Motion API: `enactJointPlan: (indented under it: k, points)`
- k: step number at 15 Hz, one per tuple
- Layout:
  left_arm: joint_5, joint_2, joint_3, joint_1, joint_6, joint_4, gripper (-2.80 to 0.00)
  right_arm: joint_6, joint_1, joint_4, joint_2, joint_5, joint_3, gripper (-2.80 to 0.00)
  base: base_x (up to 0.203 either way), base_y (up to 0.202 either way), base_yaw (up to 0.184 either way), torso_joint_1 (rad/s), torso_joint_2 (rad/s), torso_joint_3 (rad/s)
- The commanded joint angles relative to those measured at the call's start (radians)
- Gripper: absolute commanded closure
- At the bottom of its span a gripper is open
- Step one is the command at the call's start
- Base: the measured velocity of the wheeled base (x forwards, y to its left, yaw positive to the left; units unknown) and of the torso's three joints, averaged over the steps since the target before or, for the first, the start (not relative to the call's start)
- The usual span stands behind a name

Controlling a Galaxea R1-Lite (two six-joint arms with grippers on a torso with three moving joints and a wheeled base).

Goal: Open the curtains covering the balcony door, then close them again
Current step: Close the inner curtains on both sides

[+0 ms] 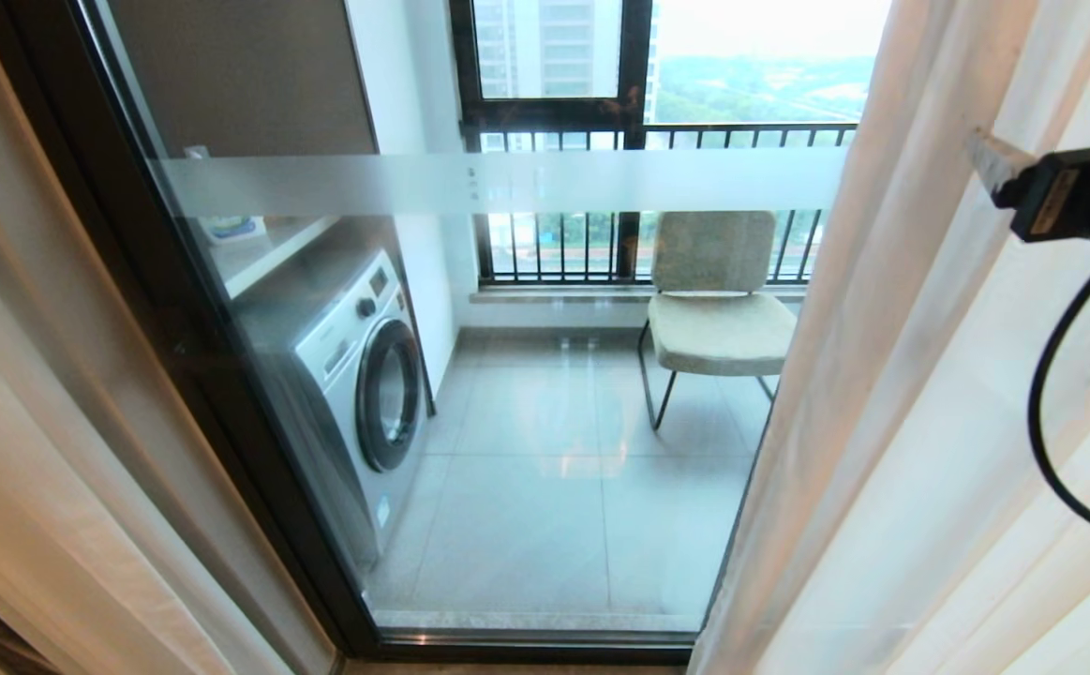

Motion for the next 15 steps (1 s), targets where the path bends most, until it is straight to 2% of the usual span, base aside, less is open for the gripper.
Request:
enactJointPlan:
  k: [1, 2, 3, 7, 13, 15]
  points:
    - [0.001, 0.0, 0.0, 0.0, 0.0, 0.0, 0.0, 0.001, 0.001, -0.009, -0.108, -0.002, 0.081, -2.8, 0.0, 0.0, 0.0, 0.0, 0.0, 0.0]
    - [0.001, 0.0, 0.0, 0.0, 0.001, 0.0, 0.0, 0.007, 0.001, -0.01, -0.115, -0.003, 0.087, -2.5, 0.0, 0.0, 0.0, 0.0, 0.0, 0.0]
    - [0.0, 0.0, -0.001, 0.0, 0.001, 0.0, 0.0, 0.007, 0.001, -0.01, -0.115, -0.003, 0.087, 0.0, 0.0, 0.0, 0.0, 0.0, 0.0, 0.0]
    - [0.0, 0.0, 0.001, 0.0, 0.0, 0.0, 0.0, 0.007, 0.001, -0.005, -0.123, -0.003, 0.091, 0.0, 0.0, 0.0, 0.0, 0.0, 0.0, 0.0]
    - [0.001, 0.0, -0.001, 0.0, 0.0, 0.0, 0.0, 0.029, -0.002, 0.003, -0.192, -0.004, 0.196, 0.0, 0.0, 0.0, 0.0, 0.0, 0.0, 0.0]
    - [0.0, 0.0, 0.001, 0.0, 0.0, 0.0, 0.0, 0.038, -0.041, 0.003, -0.211, -0.003, 0.239, 0.0, 0.0, 0.0, 0.0, 0.0, 0.0, 0.0]
